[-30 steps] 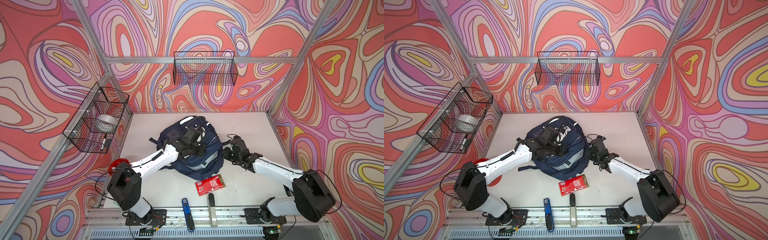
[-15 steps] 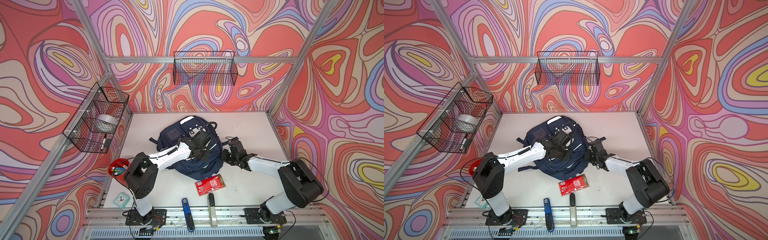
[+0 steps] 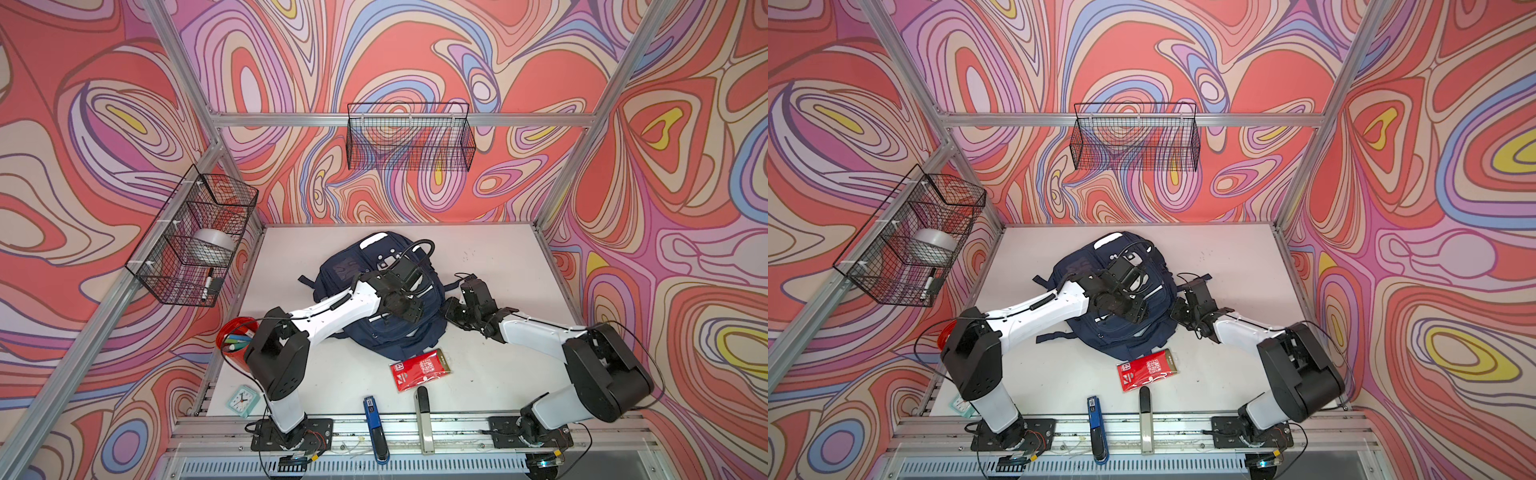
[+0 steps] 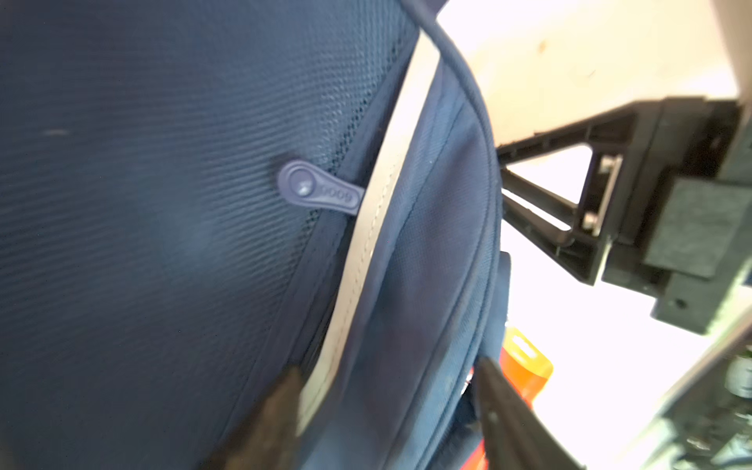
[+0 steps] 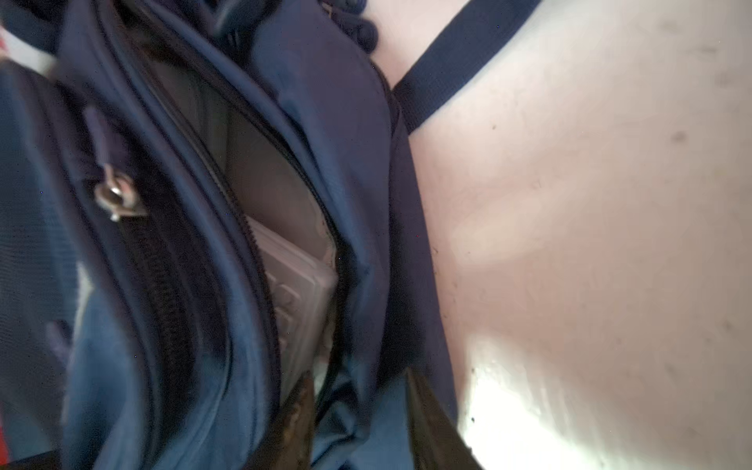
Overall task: Pack books, pencil case, and school supplies into a backpack
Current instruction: Close the student bag at the center of the table, then zip the student bag at the center of the table.
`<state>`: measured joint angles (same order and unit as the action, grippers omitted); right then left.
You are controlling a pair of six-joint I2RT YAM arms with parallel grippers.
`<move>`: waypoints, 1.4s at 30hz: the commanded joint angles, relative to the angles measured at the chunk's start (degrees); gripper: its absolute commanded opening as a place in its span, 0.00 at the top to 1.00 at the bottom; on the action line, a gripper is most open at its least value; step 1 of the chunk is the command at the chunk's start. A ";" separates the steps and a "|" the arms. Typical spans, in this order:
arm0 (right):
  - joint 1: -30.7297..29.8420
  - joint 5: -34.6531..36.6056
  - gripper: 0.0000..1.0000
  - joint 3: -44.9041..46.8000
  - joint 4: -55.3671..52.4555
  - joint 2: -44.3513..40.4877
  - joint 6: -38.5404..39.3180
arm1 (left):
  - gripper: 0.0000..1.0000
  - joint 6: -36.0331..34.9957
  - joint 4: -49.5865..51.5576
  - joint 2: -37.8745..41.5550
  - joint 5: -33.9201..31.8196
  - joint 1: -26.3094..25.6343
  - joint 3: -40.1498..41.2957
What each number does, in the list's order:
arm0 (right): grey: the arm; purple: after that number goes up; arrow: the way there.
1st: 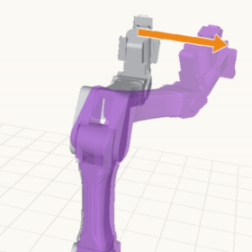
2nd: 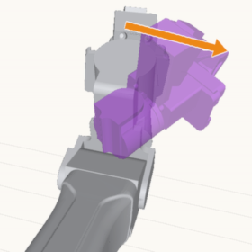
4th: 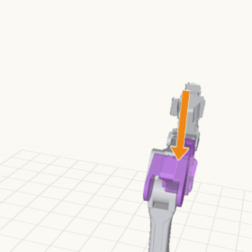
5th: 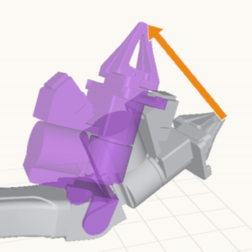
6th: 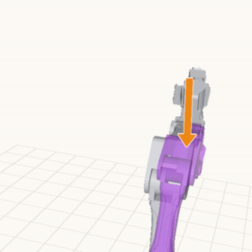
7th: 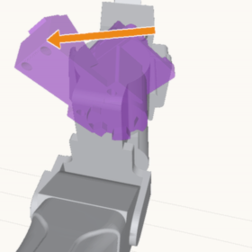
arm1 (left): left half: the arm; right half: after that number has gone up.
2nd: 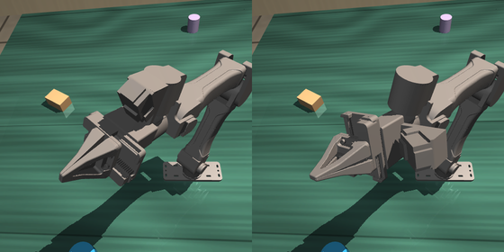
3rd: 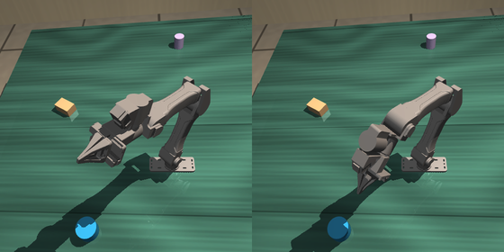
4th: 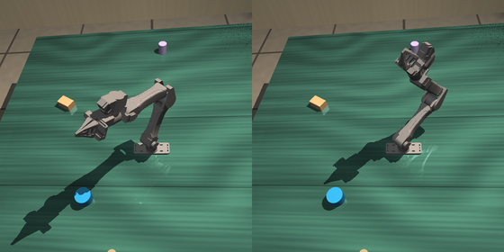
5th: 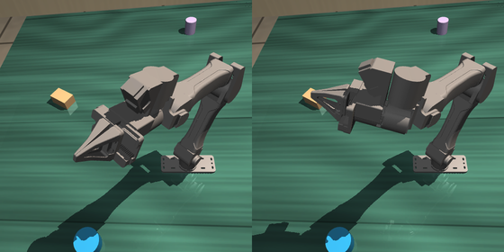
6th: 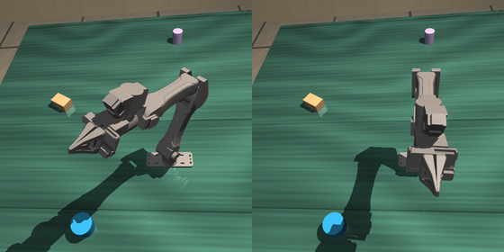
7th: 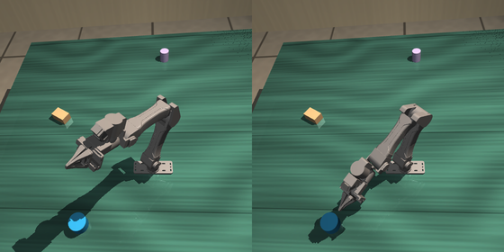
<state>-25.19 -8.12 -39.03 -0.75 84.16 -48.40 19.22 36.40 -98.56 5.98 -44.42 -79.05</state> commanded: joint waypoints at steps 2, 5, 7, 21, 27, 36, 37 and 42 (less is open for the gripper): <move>-0.08 5.19 0.41 -0.47 -7.58 -8.73 4.02 | 0.11 3.88 1.31 9.53 3.21 4.39 0.29; -0.05 5.42 0.23 -0.18 -9.49 -11.83 7.43 | 0.04 7.34 -3.14 16.78 8.48 10.03 5.84; -0.08 4.81 0.17 -0.08 -9.84 -11.88 9.51 | 0.00 7.80 -3.68 20.47 9.56 12.86 8.17; -14.24 12.90 0.20 -5.12 -7.95 -12.14 12.91 | 0.22 19.63 -23.10 31.36 10.80 31.24 34.91; -18.99 10.33 0.38 -10.76 -5.16 -3.49 14.90 | 0.30 19.89 -30.31 30.30 5.92 32.95 39.41; -18.98 10.27 0.65 -11.76 -4.17 9.38 9.11 | 0.34 18.70 -32.43 28.90 4.47 33.96 41.05; -18.94 10.57 0.64 -11.41 -4.53 9.07 8.59 | 0.33 18.95 -32.81 28.55 4.95 33.97 41.39; -19.05 10.18 0.62 -10.63 -5.23 5.85 7.09 | 0.29 20.59 -36.48 28.08 4.22 34.35 43.75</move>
<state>-43.97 2.04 -50.89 -5.63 91.74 -40.16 38.41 3.01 -69.78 10.90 -10.74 -36.38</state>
